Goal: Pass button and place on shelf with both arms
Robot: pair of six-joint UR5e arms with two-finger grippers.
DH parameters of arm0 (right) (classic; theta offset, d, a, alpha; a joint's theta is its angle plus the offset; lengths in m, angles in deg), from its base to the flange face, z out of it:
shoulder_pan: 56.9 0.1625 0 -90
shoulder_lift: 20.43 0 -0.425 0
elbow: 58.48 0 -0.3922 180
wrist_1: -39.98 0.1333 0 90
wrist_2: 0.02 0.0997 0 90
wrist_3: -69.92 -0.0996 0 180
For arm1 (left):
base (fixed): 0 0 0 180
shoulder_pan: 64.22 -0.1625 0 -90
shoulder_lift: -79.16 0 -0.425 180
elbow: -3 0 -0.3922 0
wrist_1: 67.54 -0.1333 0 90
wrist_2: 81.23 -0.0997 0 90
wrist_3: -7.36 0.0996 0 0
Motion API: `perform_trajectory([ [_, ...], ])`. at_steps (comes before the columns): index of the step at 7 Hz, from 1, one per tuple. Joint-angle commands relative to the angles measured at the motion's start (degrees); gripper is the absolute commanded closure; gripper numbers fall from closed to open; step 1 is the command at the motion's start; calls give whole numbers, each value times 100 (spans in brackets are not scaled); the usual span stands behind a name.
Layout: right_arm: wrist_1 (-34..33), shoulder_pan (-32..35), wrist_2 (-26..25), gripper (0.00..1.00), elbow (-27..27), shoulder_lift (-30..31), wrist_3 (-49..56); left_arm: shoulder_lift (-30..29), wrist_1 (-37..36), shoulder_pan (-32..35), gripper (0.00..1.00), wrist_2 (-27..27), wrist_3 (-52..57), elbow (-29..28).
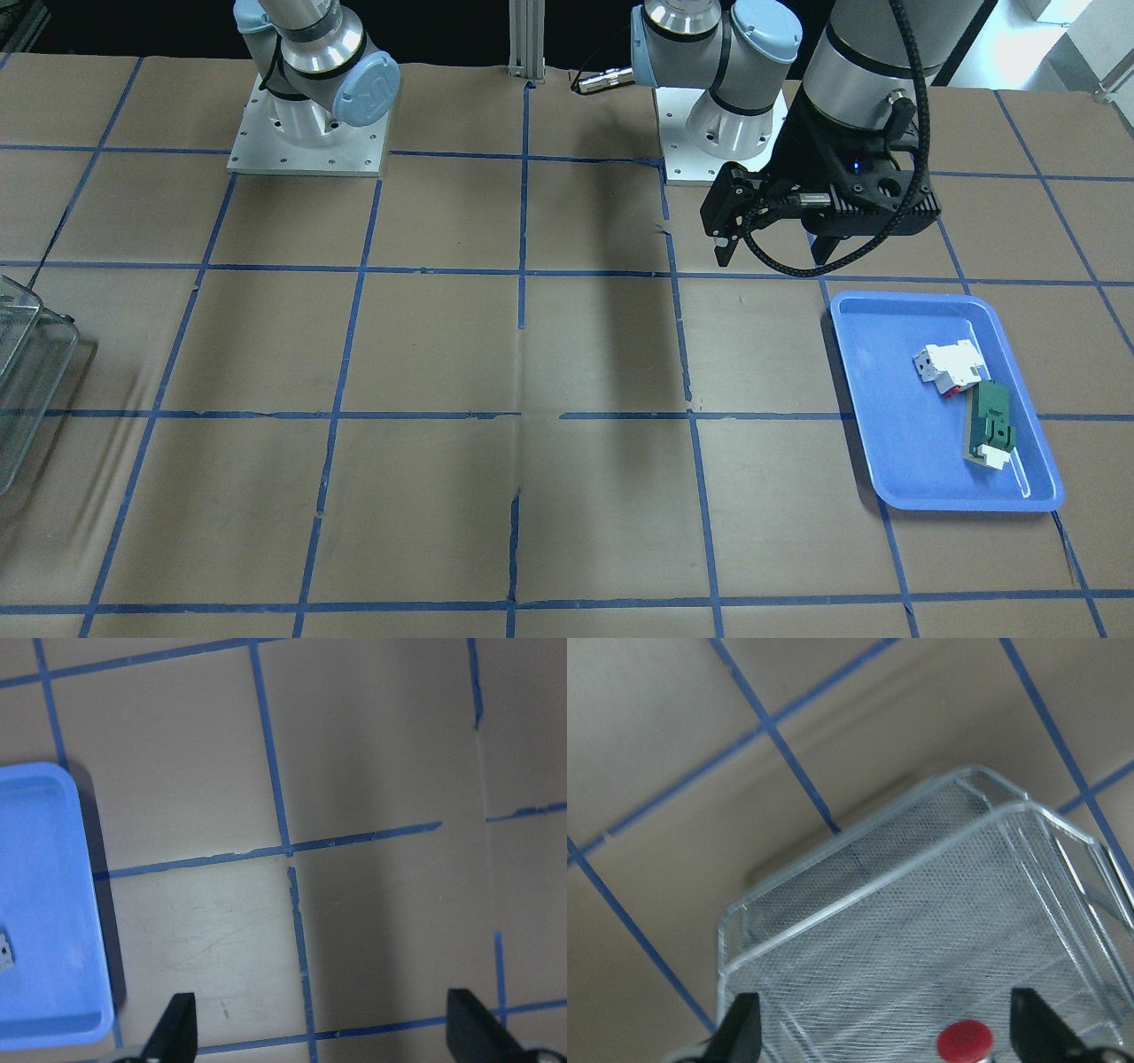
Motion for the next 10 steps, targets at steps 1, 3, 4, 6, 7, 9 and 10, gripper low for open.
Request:
perform_trajectory([
  [1, 644, 1482, 0, 0, -130, 454, -2675, 69, -111, 32, 0, 23, -255, 88],
  [3, 637, 3011, 9, 0, -419, 525, -6018, 122, -49, 58, 0, -20, -246, 176],
  [4, 541, 3680, -52, 0, -429, 586, -7367, 175, -92, 58, 0, -29, -124, 298],
  [6, 487, 4257, -96, 0, -299, 631, -9039, 166, -110, -3, 0, -38, -105, 291],
  [7, 504, 4206, -105, 0, -202, 631, -9042, 158, -110, -3, 0, -38, -105, 143],
  [9, 443, 4048, -18, 0, -359, 613, -9085, 271, -67, 58, 0, -20, -97, 228],
  [10, 469, 3969, -78, 0, -359, 639, -9042, 289, -66, 67, 0, -21, -105, 290],
])
